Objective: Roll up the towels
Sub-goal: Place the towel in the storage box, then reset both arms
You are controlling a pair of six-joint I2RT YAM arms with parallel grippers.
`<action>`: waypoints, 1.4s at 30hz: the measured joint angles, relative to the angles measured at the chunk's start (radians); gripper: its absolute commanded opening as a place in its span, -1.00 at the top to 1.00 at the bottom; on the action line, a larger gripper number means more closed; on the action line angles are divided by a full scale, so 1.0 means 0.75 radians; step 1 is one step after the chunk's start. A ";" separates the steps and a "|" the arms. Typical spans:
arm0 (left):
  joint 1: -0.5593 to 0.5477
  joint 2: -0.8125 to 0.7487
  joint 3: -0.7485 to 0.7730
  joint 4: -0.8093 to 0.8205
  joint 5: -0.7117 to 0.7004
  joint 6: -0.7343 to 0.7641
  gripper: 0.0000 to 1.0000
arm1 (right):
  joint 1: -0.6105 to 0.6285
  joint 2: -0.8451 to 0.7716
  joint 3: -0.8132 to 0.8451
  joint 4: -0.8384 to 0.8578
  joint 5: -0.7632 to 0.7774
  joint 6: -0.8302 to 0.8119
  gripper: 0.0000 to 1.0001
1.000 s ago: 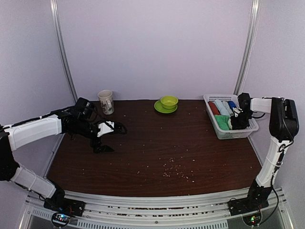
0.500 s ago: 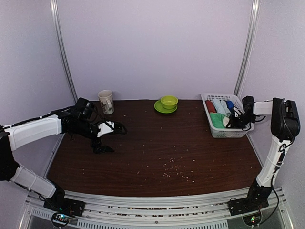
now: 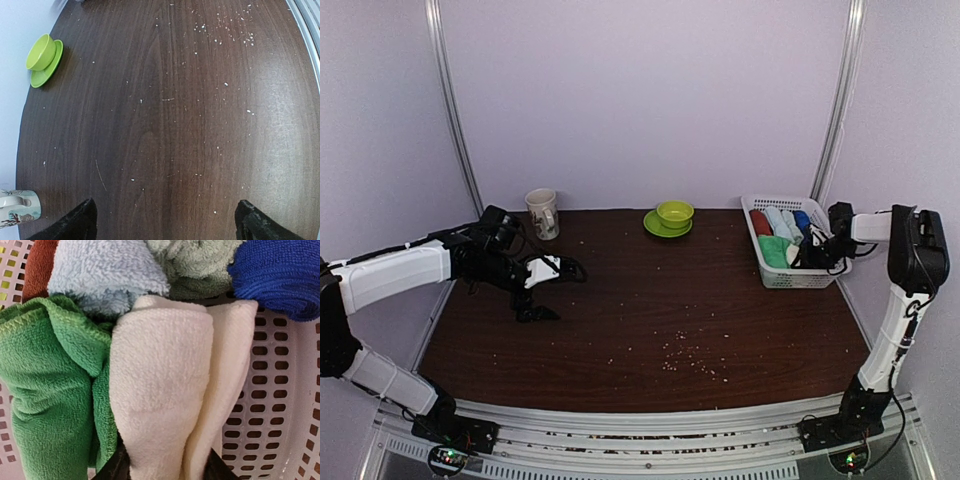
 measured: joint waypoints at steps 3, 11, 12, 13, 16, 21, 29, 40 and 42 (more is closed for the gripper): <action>0.000 0.001 0.000 0.000 0.000 0.000 -0.95 | 0.004 -0.012 0.007 -0.033 0.052 0.000 -0.02; 0.000 0.002 0.001 0.000 -0.001 0.000 -0.96 | 0.011 -0.071 0.063 -0.168 0.190 -0.002 -0.31; 0.000 0.003 0.001 -0.001 -0.002 0.000 -0.96 | 0.014 -0.084 0.074 -0.188 0.203 -0.002 -0.45; 0.000 0.003 0.001 0.000 -0.002 0.000 -0.96 | 0.014 -0.097 0.089 -0.204 0.216 0.001 -0.88; 0.000 0.003 0.001 -0.001 -0.006 0.000 -0.96 | 0.026 -0.130 0.149 -0.251 0.253 -0.001 -1.00; 0.000 0.003 0.002 -0.001 -0.021 -0.002 -0.96 | 0.093 -0.200 0.229 -0.306 0.332 -0.003 -1.00; 0.013 -0.031 -0.003 0.092 -0.134 -0.141 -0.96 | 0.330 -0.497 0.189 -0.237 0.539 0.068 -1.00; 0.264 -0.218 -0.060 0.267 -0.152 -0.463 -0.96 | 0.591 -1.167 -0.470 0.114 0.593 0.204 -1.00; 0.336 -0.267 -0.087 0.303 -0.139 -0.514 -0.96 | 0.607 -1.274 -0.590 0.159 0.574 0.215 -1.00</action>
